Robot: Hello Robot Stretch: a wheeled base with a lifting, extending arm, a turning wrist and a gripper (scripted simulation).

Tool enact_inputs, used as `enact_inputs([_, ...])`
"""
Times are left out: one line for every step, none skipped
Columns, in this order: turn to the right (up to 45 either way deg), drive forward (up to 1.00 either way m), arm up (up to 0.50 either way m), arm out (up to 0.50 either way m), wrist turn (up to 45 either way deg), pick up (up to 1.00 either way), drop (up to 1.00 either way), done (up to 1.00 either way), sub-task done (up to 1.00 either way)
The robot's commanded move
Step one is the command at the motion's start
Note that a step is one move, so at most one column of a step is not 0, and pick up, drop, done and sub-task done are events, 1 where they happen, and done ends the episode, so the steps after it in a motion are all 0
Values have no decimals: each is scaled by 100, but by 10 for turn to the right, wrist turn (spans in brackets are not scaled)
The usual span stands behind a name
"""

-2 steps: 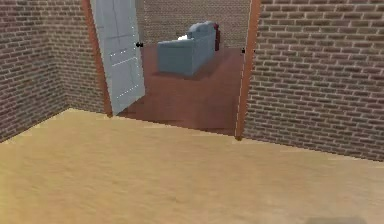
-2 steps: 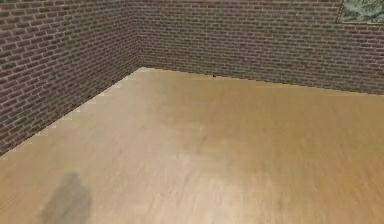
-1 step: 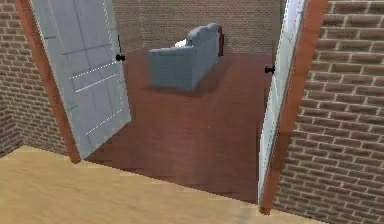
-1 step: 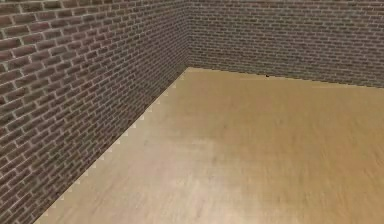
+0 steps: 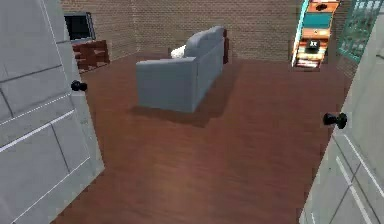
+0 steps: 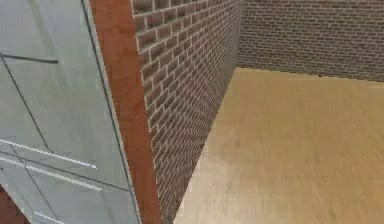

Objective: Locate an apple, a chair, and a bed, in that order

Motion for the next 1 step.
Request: enact_inputs([-450, 0, 0, 0, 0, 0, 0, 0, 0])
